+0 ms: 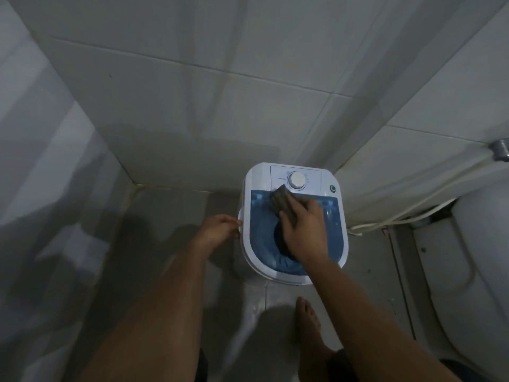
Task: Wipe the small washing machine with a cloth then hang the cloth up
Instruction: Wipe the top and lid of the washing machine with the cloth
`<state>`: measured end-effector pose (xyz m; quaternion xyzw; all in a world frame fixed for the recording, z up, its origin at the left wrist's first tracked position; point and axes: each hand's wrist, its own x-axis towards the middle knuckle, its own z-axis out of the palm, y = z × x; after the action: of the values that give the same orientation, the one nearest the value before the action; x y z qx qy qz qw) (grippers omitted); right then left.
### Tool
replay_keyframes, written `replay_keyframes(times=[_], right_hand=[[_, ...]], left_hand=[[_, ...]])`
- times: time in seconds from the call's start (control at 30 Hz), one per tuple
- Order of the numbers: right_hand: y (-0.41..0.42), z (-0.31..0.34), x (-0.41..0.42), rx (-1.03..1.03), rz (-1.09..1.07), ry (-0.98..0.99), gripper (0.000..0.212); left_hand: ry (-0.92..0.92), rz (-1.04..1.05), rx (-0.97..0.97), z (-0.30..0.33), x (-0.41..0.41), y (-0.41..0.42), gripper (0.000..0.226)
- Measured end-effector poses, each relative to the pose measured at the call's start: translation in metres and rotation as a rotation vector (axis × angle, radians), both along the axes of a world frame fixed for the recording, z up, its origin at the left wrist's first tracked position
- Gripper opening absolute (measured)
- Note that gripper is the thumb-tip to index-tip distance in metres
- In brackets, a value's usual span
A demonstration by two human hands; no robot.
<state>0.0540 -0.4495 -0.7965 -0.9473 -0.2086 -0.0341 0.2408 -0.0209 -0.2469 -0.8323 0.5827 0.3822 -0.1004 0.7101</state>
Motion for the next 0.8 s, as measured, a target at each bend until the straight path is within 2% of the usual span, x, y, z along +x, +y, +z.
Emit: replay_keyframes(times=[0.07, 0.17, 0.27, 0.33, 0.4, 0.47, 0.53, 0.6, 0.7, 0.77, 0.8], right_hand=[[0.015, -0.007, 0.015, -0.123, -0.056, 0.013, 0.050], [0.031, -0.019, -0.011, -0.232, 0.141, -0.081, 0.055], [0.030, -0.022, -0.041, -0.168, 0.493, -0.032, 0.055], [0.030, -0.013, -0.027, -0.055, 0.604, 0.043, 0.050], [0.036, -0.002, 0.008, -0.029, 0.500, -0.003, 0.047], [0.047, 0.006, 0.052, -0.080, 0.307, -0.066, 0.044], [0.061, 0.009, 0.081, -0.161, 0.141, -0.037, 0.042], [0.073, 0.006, 0.081, -0.267, 0.092, -0.046, 0.047], [0.075, -0.006, 0.044, -0.377, 0.264, -0.155, 0.061], [0.069, -0.010, 0.020, -0.355, 0.476, -0.119, 0.058], [0.066, -0.009, 0.021, -0.331, 0.553, -0.078, 0.053]], left_hand=[[-0.002, 0.013, -0.012, 0.002, 0.001, -0.001, 0.007], [0.003, 0.007, -0.012, -0.003, 0.001, -0.001, 0.006], [0.021, -0.018, 0.032, -0.012, 0.002, 0.002, 0.015], [0.021, -0.009, 0.016, -0.012, 0.001, 0.001, 0.017], [0.005, 0.009, -0.028, -0.011, 0.001, 0.000, 0.004], [0.001, 0.028, -0.046, -0.009, 0.000, -0.001, 0.007], [0.000, 0.031, -0.038, -0.010, 0.001, 0.000, 0.008], [-0.009, 0.028, -0.022, -0.010, 0.002, 0.000, 0.009], [-0.014, 0.052, -0.020, -0.014, 0.003, -0.001, 0.013], [-0.014, 0.045, -0.019, -0.016, 0.002, -0.002, 0.004], [-0.020, 0.042, -0.005, -0.015, 0.001, -0.002, 0.007]])
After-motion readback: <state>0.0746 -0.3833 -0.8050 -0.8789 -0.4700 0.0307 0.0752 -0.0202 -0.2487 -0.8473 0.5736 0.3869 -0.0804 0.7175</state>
